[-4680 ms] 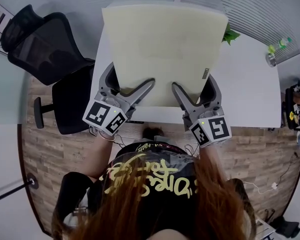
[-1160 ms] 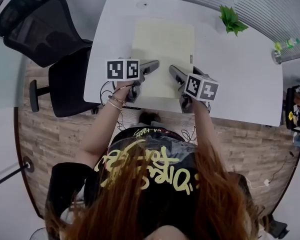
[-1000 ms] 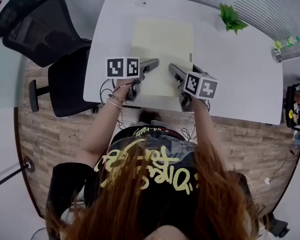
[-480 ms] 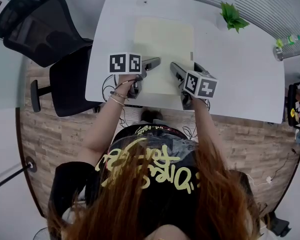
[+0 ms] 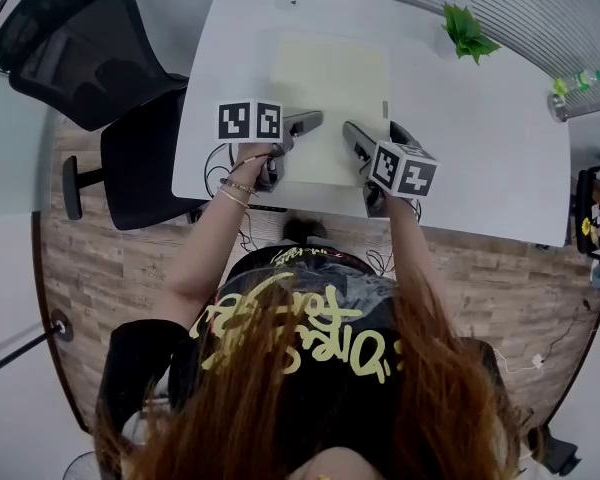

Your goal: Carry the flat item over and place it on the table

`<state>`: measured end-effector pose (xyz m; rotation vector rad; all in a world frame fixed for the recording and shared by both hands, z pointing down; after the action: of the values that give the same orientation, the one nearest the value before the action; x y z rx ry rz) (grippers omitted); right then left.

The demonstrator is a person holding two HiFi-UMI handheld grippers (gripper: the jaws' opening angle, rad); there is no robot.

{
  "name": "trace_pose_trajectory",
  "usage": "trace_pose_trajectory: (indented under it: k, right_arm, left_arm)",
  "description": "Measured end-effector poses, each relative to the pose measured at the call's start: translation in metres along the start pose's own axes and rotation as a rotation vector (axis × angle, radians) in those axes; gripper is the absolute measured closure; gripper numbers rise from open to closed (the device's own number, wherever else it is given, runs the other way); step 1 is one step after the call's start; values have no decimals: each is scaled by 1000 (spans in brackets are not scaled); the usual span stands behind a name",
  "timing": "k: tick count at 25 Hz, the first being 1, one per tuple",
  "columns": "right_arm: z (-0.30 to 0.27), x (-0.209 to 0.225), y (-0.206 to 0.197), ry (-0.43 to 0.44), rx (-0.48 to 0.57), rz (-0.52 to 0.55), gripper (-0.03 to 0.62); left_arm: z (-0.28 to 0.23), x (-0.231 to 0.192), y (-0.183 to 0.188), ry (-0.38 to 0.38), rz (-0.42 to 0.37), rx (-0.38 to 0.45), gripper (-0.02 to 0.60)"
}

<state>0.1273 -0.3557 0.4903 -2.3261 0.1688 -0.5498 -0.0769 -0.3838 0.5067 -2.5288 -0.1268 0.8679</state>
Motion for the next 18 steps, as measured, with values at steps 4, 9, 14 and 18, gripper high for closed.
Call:
trace_pose_trajectory:
  k: [4, 9, 14, 18]
  right_arm:
    - [5, -6, 3, -24, 47, 65, 163]
    - [19, -24, 15, -66, 138, 219, 163]
    - [32, -35, 25, -66, 199, 293, 163]
    - [40, -44, 31, -45, 244, 308, 163]
  left_arm:
    - [10, 7, 0, 29, -93, 42, 58]
    - [25, 22, -6, 67, -203, 98, 57]
    - [37, 38, -10, 92, -290, 152, 57]
    - [49, 52, -8, 89, -337, 221, 57]
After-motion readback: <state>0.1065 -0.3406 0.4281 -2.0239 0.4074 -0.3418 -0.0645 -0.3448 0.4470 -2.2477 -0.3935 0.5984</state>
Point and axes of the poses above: the fingertips, and each gripper's own axes: z backward along the fingers, x to its right, y out of its top, the point moved 6 cm from there along z, backward along the fingers, and after that the axes turned 5 degrees about -x, right-handed, at the moved point
